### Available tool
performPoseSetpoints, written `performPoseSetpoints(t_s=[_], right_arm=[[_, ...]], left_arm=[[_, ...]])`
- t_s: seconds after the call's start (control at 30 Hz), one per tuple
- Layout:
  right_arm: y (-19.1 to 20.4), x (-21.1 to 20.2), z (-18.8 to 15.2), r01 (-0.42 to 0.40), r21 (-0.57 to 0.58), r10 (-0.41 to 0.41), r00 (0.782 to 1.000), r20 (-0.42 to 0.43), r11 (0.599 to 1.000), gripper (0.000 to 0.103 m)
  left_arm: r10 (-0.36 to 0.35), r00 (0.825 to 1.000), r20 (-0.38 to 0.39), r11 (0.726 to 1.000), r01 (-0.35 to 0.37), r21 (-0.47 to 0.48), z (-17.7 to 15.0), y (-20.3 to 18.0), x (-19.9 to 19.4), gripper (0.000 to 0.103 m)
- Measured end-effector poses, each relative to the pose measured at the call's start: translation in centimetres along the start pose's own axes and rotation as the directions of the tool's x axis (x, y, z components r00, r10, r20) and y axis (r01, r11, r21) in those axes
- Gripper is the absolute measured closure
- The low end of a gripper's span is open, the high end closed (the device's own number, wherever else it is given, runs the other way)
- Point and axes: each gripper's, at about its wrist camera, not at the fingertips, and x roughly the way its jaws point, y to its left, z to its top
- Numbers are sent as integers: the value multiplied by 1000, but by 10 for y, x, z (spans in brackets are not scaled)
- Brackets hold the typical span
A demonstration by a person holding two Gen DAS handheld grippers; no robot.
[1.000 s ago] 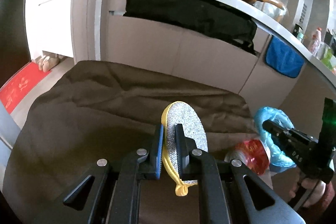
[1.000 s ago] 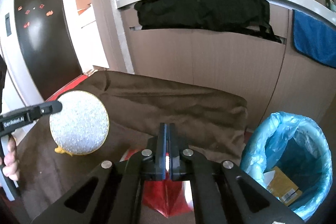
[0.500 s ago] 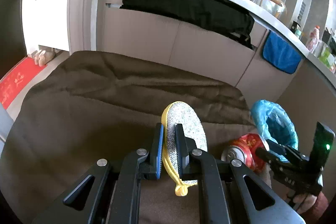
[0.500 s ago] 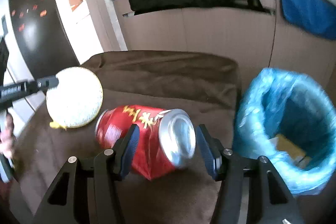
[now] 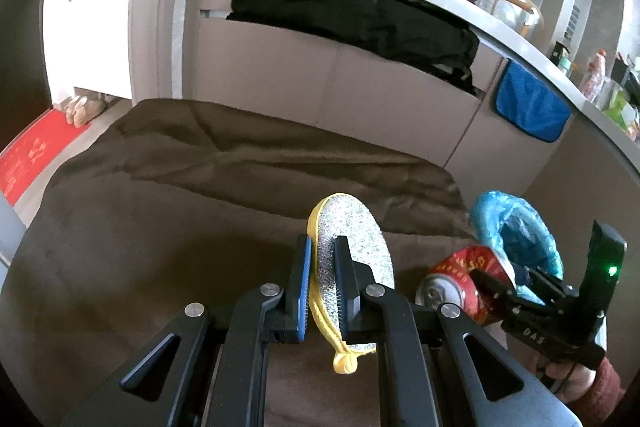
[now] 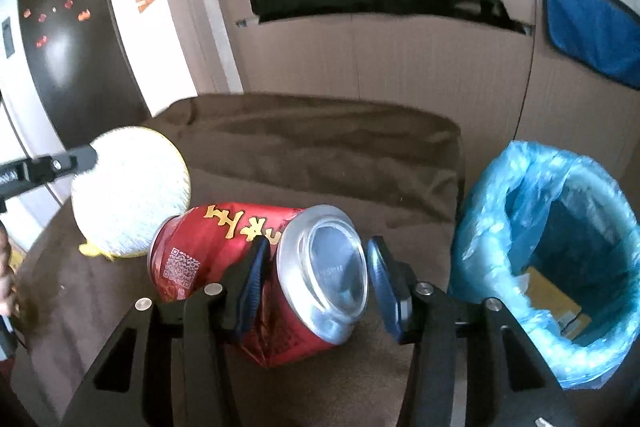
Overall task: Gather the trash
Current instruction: 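Carry the red can and silver scrubber over the bin and release both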
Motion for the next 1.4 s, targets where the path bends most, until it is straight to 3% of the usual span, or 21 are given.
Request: performPoseSetpoints(t_s=[0.27, 0.43, 0.5, 0.57, 0.7, 0.83, 1.0, 1.3, 1.4], right_arm=[[-16, -31, 20, 25, 18, -27, 994, 110, 1000, 57], [-50, -60, 30, 64, 54, -73, 981, 179, 996, 58], [-69, -71, 29, 97, 67, -108, 975, 195, 993, 72], [-95, -80, 28, 147, 89, -162, 969, 185, 985, 77], [-147, -92, 20, 196, 142, -219, 960, 172, 970, 78], [-189, -89, 9, 237, 186, -265, 954, 140, 953, 78], [-222, -85, -3, 277, 230, -307, 946, 104, 933, 79], [-236, -70, -15, 258, 249, -286, 954, 84, 934, 81], [-235, -70, -16, 230, 276, -261, 962, 83, 933, 77]], left_arm=[[-27, 999, 35, 999, 25, 33, 11, -29, -15, 92], [-78, 996, 49, 994, 74, 79, 25, -75, -11, 92], [-118, 993, 32, 988, 114, 106, 29, -102, 1, 92], [-153, 988, 7, 980, 151, 131, 32, -128, 14, 92], [-211, 977, -40, 960, 215, 180, 34, -180, 50, 92], [-287, 947, -142, 938, 308, 158, 29, -224, 100, 92], [-317, 930, -188, 921, 349, 174, 24, -261, 136, 92], [-305, 918, -254, 924, 350, 155, 5, -266, 176, 91], [-314, 912, -265, 924, 358, 137, 5, -262, 183, 81]])
